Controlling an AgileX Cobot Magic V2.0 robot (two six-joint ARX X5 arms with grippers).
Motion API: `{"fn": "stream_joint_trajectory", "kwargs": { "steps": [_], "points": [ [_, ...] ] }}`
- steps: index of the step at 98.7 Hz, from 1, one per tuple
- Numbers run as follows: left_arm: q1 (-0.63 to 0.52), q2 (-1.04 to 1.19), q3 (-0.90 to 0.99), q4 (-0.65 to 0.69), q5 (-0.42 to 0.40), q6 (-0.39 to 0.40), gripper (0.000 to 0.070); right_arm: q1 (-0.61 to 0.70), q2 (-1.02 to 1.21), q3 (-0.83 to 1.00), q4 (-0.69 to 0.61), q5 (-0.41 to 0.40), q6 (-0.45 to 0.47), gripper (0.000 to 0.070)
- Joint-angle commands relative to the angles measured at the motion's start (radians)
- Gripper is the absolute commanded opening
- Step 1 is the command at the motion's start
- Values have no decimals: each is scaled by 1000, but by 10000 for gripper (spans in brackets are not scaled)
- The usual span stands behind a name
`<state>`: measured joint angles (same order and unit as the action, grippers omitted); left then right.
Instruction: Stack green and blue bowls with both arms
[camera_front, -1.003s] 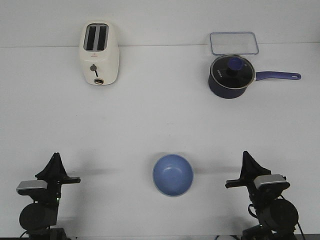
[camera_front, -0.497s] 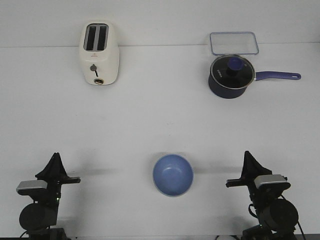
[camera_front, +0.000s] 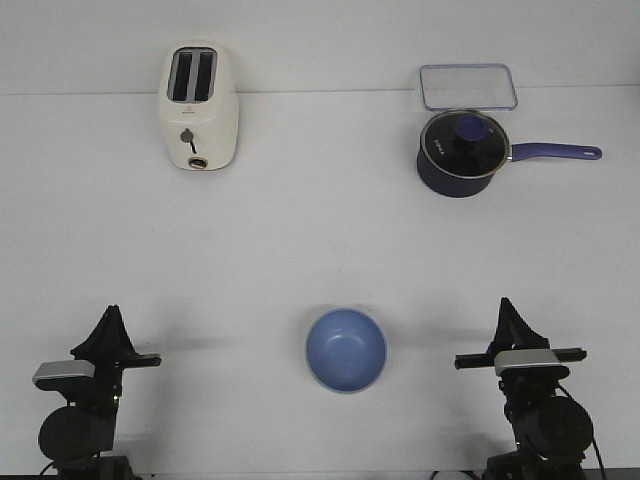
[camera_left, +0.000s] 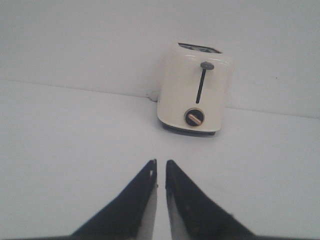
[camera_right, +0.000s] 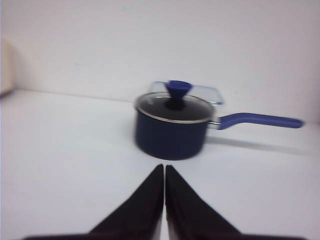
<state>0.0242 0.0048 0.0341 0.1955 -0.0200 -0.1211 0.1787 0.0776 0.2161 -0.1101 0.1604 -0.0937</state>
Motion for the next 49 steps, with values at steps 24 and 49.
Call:
{"fn": "stream_joint_trajectory", "kwargs": {
  "steps": [24, 49],
  "points": [
    [2, -2, -20, 15, 2, 4, 15, -114, -76, -167, 87, -39, -117, 0],
    [2, -2, -20, 14, 2, 4, 15, -135, -76, -203, 75, -67, -139, 0]
  ]
}}
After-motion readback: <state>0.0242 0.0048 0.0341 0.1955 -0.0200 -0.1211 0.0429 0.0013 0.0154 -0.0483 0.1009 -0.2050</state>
